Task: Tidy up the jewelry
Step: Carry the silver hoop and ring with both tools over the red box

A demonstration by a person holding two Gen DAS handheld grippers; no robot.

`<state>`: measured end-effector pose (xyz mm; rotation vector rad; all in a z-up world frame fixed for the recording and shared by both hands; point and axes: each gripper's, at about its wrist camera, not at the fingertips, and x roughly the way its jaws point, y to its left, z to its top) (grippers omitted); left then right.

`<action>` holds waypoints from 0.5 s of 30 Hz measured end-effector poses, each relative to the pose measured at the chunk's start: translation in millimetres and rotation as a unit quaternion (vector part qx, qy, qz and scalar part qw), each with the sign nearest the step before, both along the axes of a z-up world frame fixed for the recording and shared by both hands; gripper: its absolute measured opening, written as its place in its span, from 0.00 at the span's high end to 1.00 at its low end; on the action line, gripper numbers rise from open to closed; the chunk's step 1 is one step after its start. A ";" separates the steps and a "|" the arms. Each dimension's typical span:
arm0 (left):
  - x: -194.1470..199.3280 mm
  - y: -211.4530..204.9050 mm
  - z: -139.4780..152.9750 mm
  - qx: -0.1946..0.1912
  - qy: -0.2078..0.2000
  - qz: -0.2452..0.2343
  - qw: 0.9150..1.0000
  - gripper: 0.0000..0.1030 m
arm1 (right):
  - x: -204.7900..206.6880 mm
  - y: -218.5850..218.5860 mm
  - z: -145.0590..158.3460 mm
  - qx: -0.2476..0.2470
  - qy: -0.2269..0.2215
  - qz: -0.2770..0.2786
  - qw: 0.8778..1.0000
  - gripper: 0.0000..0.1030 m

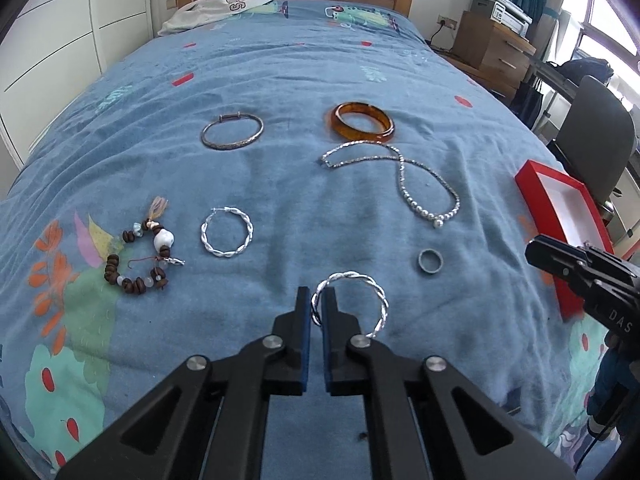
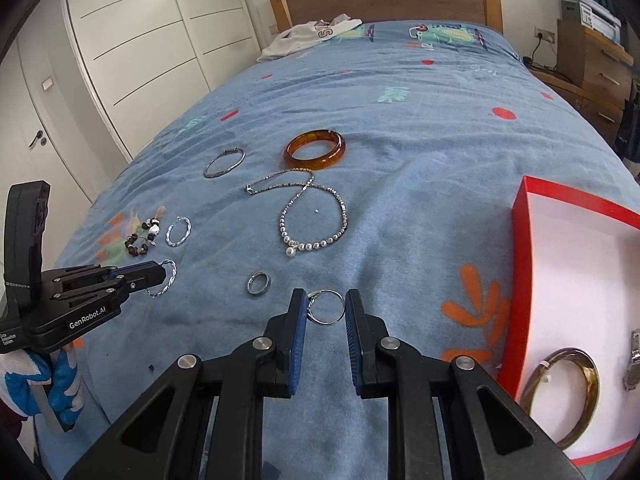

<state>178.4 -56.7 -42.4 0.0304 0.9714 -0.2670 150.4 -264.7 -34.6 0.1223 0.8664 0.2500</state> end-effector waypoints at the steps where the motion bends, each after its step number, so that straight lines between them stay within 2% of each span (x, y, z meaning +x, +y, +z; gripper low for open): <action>1: -2.6 -3.3 3.9 -0.003 -0.001 -0.004 1.000 0.96 | -4.6 -2.8 4.6 -0.001 -0.004 -0.002 1.000 0.81; 6: -16.4 -36.6 25.1 -0.010 -0.012 -0.040 0.999 0.96 | -28.5 -29.7 26.9 -0.008 -0.022 -0.024 0.999 0.81; 15: -28.9 -133.3 48.2 -0.034 -0.012 -0.120 0.992 0.96 | -68.9 -123.9 43.1 -0.037 -0.024 -0.097 0.994 0.81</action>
